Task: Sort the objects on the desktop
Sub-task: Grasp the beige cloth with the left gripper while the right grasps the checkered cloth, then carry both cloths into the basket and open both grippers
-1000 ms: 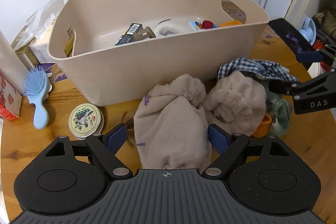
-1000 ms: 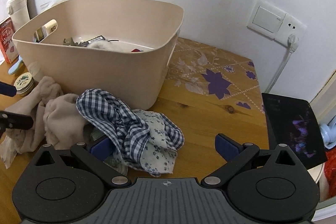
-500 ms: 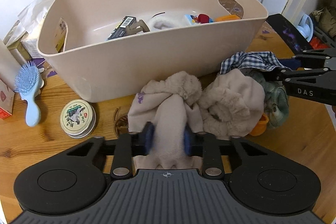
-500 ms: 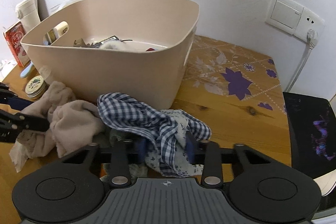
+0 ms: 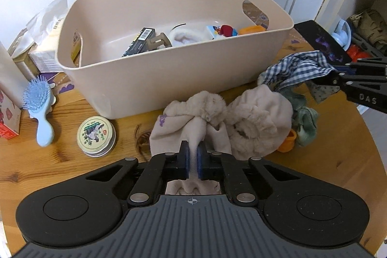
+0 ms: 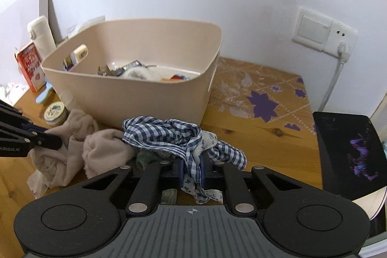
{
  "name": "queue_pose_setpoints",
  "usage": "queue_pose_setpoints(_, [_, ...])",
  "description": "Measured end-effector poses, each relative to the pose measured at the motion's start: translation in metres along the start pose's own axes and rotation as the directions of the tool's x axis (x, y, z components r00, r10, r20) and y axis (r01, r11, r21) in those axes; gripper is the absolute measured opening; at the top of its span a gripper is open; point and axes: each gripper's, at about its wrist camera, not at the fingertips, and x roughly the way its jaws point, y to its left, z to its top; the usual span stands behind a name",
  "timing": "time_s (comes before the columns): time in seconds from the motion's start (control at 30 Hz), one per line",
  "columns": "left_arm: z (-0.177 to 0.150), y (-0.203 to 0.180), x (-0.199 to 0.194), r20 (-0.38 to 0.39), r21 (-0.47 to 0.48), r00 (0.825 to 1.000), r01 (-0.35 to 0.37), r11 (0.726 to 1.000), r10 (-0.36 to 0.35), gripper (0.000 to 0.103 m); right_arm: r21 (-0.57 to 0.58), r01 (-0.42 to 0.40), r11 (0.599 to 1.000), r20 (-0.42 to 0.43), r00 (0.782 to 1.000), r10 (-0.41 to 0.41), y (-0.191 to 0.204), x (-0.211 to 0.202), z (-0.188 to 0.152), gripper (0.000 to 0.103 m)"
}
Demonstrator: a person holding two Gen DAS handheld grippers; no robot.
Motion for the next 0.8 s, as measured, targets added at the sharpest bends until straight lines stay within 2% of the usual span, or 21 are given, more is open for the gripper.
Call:
queue_pose_setpoints(0.47, [-0.012, 0.021, -0.033, 0.048, -0.054, 0.997, 0.057, 0.997, -0.055, 0.005, 0.037, 0.055, 0.998, 0.087, 0.995, -0.058, 0.009, -0.046, -0.004, 0.012])
queue_pose_setpoints(0.63, [-0.009, 0.030, -0.050, 0.093, -0.101, 0.991, 0.108, 0.989, -0.099, 0.005, 0.043, 0.068, 0.997, 0.121, 0.990, -0.073, 0.012, -0.062, -0.001, 0.012])
queue_pose_setpoints(0.8, [-0.001, 0.034, -0.068, 0.137, -0.098, 0.985, 0.119, 0.988, -0.105, 0.005, 0.049, 0.079, 0.996, 0.155, 0.984, -0.086, 0.014, -0.076, 0.003, 0.012])
